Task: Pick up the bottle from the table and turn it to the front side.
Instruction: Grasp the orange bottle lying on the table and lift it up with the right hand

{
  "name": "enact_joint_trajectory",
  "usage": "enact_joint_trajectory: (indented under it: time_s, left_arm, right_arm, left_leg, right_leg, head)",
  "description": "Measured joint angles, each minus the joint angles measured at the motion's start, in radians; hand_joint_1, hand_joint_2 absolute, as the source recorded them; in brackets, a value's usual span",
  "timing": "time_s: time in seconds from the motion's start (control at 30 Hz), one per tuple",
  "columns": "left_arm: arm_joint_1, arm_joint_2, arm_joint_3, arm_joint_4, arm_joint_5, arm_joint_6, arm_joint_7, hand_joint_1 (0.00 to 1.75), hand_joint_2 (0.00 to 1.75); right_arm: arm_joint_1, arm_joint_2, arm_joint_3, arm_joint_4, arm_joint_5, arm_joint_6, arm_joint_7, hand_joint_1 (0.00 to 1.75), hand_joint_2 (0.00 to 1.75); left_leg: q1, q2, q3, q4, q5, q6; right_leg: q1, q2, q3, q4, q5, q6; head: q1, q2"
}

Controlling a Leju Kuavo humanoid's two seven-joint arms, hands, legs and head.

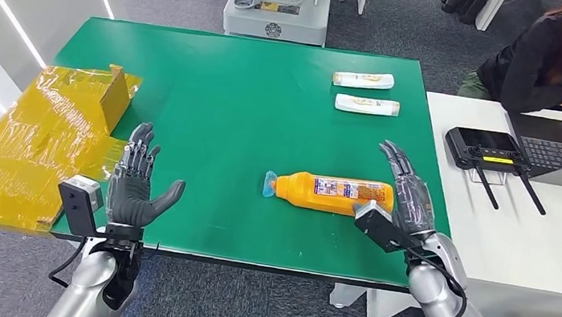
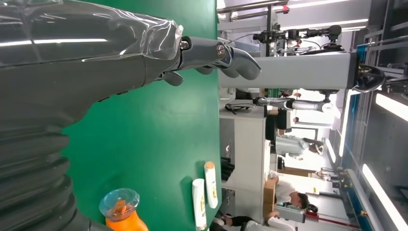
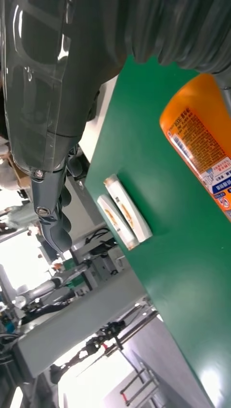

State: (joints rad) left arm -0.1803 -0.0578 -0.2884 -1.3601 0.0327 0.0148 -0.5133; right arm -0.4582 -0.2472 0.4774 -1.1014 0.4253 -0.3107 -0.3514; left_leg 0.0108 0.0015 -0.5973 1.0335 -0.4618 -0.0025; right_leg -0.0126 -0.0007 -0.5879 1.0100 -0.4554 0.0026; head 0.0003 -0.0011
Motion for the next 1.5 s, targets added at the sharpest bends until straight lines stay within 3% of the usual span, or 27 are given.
enact_joint_trajectory:
  time_s: [0.17,0.4,0.47,0.93,1.5]
  left_arm:
    - [-0.006,0.002,0.0,0.006,0.006,-0.001,-0.005,0.0,1.75]
    - [-0.034,0.002,0.0,0.008,-0.006,-0.049,0.03,0.0,1.75]
    - [-0.042,0.0,0.0,0.008,-0.008,-0.059,0.043,0.0,1.75]
    - [-0.058,-0.002,-0.004,0.011,-0.008,-0.086,0.066,0.0,1.75]
    - [-0.051,0.001,-0.006,0.015,-0.003,-0.082,0.07,0.0,1.75]
  right_arm:
    - [-0.136,0.003,0.096,0.129,0.027,0.085,0.057,0.0,1.75]
    - [-0.37,0.043,0.263,0.335,0.07,0.406,0.216,0.0,1.75]
    - [-0.417,0.05,0.301,0.384,0.074,0.446,0.231,0.0,1.75]
    - [-0.475,0.051,0.414,0.485,0.079,0.498,0.276,0.0,1.75]
    - [-0.474,0.036,0.478,0.492,0.014,0.531,0.252,0.0,1.75]
  left_leg:
    - [0.0,0.0,0.0,0.0,0.001,-0.001]
    - [0.0,-0.001,0.0,0.0,0.002,-0.002]
    - [0.0,-0.001,0.0,0.0,0.002,-0.002]
    - [0.0,-0.001,0.0,0.0,0.002,-0.002]
    - [0.0,-0.001,0.0,0.0,0.002,-0.002]
  right_leg:
    - [0.0,0.0,0.0,0.001,0.0,0.0]
    - [0.0,-0.001,0.0,0.002,0.001,0.0]
    - [0.0,-0.001,0.0,0.002,0.001,0.0]
    - [0.0,-0.001,-0.001,0.002,0.001,-0.001]
    - [0.0,-0.001,-0.001,0.002,0.001,-0.001]
  head:
    - [0.0,0.0]
    - [0.0,0.0]
    - [0.0,0.0]
    - [0.0,0.0]
    - [0.0,0.0]
